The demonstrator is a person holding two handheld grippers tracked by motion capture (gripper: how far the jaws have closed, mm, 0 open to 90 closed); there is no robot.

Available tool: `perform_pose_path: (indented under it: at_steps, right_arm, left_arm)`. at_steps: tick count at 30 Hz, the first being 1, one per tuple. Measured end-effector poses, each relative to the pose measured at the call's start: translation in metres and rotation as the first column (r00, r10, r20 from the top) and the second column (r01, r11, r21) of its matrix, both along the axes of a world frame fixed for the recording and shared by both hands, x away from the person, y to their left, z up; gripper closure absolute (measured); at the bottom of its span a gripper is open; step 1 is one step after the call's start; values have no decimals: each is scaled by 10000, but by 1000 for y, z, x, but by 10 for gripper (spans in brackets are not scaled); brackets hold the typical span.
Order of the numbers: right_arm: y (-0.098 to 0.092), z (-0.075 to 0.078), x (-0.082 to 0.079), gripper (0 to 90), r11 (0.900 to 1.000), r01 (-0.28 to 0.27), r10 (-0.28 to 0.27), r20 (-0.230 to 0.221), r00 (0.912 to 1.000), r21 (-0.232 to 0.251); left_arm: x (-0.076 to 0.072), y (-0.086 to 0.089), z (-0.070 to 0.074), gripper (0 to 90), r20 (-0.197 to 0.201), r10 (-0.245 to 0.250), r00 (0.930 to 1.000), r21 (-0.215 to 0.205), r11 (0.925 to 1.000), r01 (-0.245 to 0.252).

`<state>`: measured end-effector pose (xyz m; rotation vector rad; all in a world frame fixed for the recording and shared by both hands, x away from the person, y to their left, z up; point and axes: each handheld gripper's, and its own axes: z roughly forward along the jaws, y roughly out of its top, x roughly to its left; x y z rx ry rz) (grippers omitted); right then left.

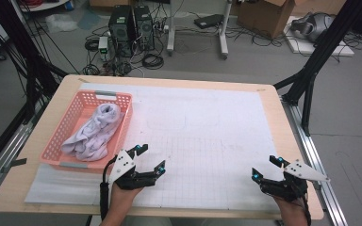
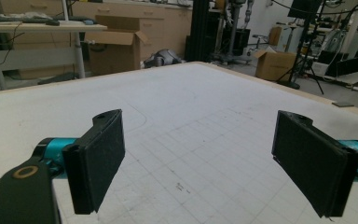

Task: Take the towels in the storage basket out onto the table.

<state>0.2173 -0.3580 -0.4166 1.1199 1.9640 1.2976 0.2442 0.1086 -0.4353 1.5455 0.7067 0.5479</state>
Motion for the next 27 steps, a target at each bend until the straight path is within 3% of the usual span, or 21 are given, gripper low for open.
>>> perform_pose_path:
  at_steps: [16,27]
  right_arm:
    - [-4,-3,4,166,9994,-151,158,-210,9997,304]
    - [-2,-1,4,166,9989,-327,332,-166,9993,327]
  left_arm:
    - [1,-3,-1,175,-178,55,9998,124,9999,-53]
    - [-4,-8,6,174,-16,-73,10000,310,9995,73]
